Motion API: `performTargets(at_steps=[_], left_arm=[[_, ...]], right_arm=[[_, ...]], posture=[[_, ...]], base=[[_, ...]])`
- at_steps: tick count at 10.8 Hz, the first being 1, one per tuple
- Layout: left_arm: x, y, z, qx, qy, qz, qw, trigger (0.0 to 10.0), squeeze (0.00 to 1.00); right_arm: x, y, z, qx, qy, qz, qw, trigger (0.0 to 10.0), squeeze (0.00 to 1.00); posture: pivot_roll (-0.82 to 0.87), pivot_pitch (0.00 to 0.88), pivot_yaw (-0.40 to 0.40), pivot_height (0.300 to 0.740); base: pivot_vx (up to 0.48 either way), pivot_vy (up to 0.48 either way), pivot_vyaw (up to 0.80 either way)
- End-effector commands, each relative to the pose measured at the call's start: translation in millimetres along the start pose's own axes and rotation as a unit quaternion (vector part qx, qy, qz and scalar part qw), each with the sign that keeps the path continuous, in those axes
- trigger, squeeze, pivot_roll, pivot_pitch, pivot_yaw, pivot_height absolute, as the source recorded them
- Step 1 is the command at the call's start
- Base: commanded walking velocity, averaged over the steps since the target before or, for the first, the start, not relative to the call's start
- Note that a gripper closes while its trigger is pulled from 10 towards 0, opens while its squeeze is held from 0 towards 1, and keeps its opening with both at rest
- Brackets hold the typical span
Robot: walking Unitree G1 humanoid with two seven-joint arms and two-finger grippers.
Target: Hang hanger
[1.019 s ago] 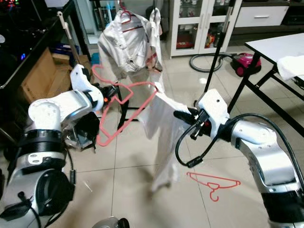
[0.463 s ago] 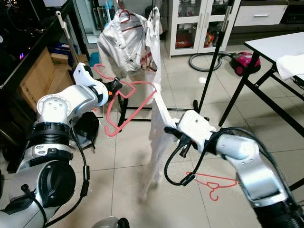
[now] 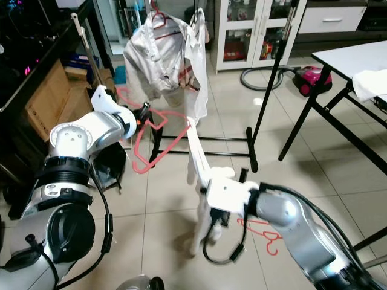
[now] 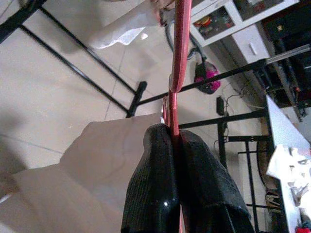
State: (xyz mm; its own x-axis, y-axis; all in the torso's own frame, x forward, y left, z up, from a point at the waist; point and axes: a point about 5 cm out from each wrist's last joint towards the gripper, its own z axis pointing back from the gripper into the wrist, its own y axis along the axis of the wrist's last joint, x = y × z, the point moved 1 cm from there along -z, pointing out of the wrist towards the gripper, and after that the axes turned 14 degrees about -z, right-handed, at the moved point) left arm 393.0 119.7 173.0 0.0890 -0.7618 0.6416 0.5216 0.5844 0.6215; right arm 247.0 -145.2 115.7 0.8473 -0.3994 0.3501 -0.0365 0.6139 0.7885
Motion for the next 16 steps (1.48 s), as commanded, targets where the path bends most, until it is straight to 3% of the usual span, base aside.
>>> performTargets(at_steps=[1,3,4,6,8,10,13,14,15,16], left_arm=[[1.0,31,9.1,0.066,0.017,-0.002,0.998,10.0,0.00],[0.6,40,10.1,0.081,0.030,-0.011,0.996,10.0,0.00],[-7.7,45,9.5,0.087,0.072,-0.018,0.993,10.0,0.00],[-12.4,51,9.7,0.094,0.112,-0.032,0.989,10.0,0.00],[1.6,53,8.9,0.100,0.077,-0.030,0.991,10.0,0.00],[16.6,44,7.2,0.075,0.026,-0.050,0.996,10.0,0.00],[49.2,16,8.0,0.004,-0.071,-0.094,0.993,10.0,0.00],[66.3,0,13.5,-0.037,-0.135,-0.147,0.979,10.0,0.00],[82.7,-14,32.5,-0.067,-0.229,-0.228,0.944,10.0,0.00],[87.1,-19,43.9,-0.078,-0.265,-0.261,0.925,10.0,0.00]], right_arm=[[-5.9,13,3.7,0.026,0.031,-0.007,0.999,10.0,0.00],[0.0,40,15.7,0.091,0.052,-0.048,0.993,10.0,0.00],[-5.2,52,30.3,0.094,0.096,-0.019,0.991,10.0,0.00],[-2.2,65,45.4,0.094,0.119,0.002,0.988,10.0,0.00],[4.4,68,43.6,0.107,0.098,-0.021,0.989,10.0,0.00],[20.4,74,32.0,0.152,0.029,-0.070,0.986,10.0,0.00],[52.4,81,14.3,0.194,-0.083,-0.113,0.971,10.0,0.00],[62.8,77,5.4,0.187,-0.118,-0.117,0.968,10.0,0.00],[74.9,67,-2.6,0.173,-0.161,-0.126,0.964,10.0,0.00],[82.4,59,-6.3,0.155,-0.187,-0.123,0.962,10.0,0.00]], posture=[[-0.12,0.000,0.089,0.740],[-0.12,0.000,0.100,0.740],[-0.13,0.000,0.114,0.740],[-0.14,0.000,0.121,0.740],[-0.14,0.000,0.119,0.740],[-0.13,0.000,0.116,0.740],[-0.12,0.000,0.111,0.740],[-0.12,0.000,0.111,0.740],[-0.12,0.000,0.111,0.740],[-0.12,0.000,0.109,0.740]], base=[[0.000,0.000,0.00],[0.000,0.000,0.00],[0.000,0.000,0.00],[0.000,0.000,0.00],[0.000,0.000,0.00],[0.000,0.000,0.00],[0.000,0.000,0.00],[0.000,0.000,0.00],[0.000,0.000,0.00],[0.000,0.000,0.00]])
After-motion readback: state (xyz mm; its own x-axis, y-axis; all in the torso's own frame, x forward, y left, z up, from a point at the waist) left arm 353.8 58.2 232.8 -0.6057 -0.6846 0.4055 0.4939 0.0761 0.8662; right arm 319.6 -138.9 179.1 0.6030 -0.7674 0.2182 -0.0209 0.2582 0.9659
